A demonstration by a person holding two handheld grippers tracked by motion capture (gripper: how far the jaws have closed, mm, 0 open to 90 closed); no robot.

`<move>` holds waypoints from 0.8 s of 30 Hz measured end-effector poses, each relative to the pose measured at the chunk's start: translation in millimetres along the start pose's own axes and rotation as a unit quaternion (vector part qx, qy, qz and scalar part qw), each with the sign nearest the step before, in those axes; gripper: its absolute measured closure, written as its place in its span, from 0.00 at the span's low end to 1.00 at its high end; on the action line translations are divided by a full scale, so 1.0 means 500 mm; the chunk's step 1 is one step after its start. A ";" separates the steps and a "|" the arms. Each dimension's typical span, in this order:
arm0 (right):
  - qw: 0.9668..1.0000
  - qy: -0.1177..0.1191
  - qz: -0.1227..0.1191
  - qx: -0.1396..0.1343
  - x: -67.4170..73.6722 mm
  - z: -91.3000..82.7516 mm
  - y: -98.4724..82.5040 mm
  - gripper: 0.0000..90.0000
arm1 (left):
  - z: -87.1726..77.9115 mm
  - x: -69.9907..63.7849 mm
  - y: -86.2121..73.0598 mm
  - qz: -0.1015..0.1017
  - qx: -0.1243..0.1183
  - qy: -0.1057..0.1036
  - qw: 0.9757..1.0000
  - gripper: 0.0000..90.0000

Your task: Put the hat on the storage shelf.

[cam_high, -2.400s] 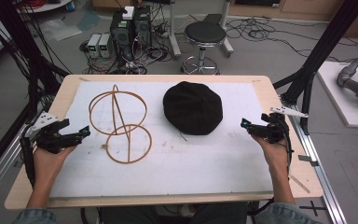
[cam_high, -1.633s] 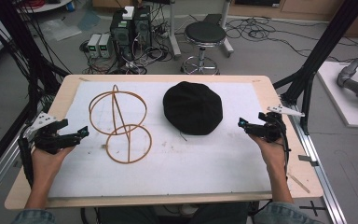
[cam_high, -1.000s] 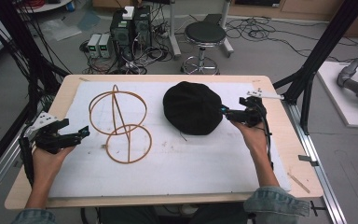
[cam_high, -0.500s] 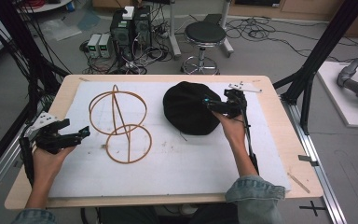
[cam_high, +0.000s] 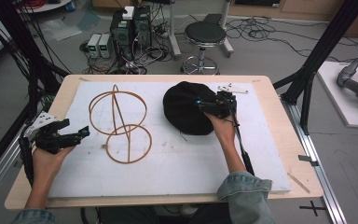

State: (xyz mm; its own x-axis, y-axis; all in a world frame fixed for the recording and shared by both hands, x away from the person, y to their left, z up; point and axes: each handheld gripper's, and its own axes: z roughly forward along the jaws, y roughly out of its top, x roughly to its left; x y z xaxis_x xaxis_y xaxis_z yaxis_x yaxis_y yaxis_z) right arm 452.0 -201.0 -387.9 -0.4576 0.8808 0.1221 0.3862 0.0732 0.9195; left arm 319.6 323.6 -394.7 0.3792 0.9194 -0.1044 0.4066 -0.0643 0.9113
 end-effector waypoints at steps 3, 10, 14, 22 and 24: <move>1.000 0.005 -0.003 0.007 0.004 0.011 -0.005 0.06 | 0.000 0.000 0.000 0.000 0.000 0.000 1.000 0.13; 1.000 -0.005 -0.008 0.022 0.013 0.027 -0.012 0.11 | 0.000 0.000 0.000 -0.002 -0.002 0.003 1.000 0.13; 1.000 -0.003 -0.003 0.029 0.011 0.030 -0.015 0.19 | -0.001 0.001 0.000 -0.003 -0.002 0.004 1.000 0.13; 0.999 -0.001 -0.015 0.041 0.017 0.036 -0.018 0.44 | -0.001 0.002 0.000 -0.003 -0.001 0.003 1.000 0.13; 0.999 -0.003 -0.019 0.042 0.019 0.035 -0.018 0.51 | -0.001 0.002 0.000 -0.005 -0.003 0.004 1.000 0.13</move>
State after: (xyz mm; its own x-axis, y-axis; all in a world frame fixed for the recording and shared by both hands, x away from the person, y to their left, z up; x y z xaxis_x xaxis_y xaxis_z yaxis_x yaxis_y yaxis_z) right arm 458.2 -184.9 -401.8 -0.4678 0.8797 0.0851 0.4341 0.1448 0.8892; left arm 319.5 324.9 -394.6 0.3680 0.9232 -0.1110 0.4060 -0.0522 0.9124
